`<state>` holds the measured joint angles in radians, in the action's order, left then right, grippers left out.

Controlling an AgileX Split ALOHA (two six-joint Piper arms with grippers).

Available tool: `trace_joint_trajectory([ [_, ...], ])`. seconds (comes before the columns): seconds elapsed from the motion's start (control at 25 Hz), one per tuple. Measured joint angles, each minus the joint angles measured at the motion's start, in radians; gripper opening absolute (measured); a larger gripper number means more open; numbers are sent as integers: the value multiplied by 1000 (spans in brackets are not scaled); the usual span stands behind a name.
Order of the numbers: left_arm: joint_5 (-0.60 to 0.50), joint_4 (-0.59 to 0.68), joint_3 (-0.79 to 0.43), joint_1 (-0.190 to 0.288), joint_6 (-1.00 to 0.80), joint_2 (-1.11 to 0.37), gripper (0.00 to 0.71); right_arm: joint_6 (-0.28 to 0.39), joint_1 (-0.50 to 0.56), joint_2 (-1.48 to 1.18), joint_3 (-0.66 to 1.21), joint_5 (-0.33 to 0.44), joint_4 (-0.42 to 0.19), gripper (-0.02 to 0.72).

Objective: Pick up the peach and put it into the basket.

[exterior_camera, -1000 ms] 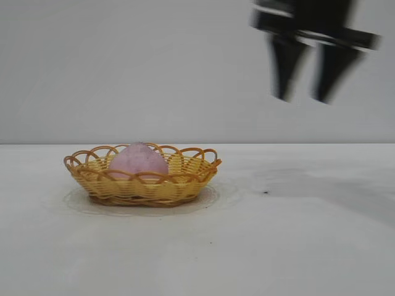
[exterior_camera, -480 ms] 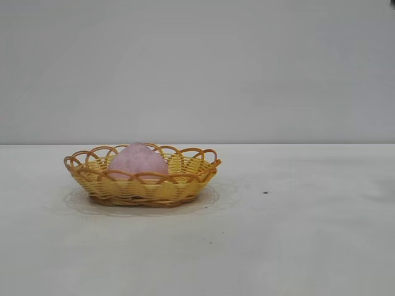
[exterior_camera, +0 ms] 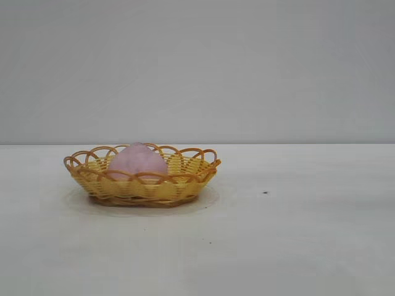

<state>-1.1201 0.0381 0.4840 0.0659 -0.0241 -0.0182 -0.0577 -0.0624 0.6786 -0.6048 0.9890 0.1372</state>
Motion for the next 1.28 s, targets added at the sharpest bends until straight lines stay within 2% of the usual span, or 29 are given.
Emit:
trace_joint_trajectory([
  [0.16,0,0,0,0,0,0,383,15,0,-213,26,99,-56,417],
  [0.4,0,0,0,0,0,-1,383,10,0,-447,113,141,-69,417],
  [0.68,0,0,0,0,0,-1,383,6,0,-681,116,146,-77,417],
  [1.28,0,0,0,0,0,-1,383,5,0,-695,116,153,-79,417],
])
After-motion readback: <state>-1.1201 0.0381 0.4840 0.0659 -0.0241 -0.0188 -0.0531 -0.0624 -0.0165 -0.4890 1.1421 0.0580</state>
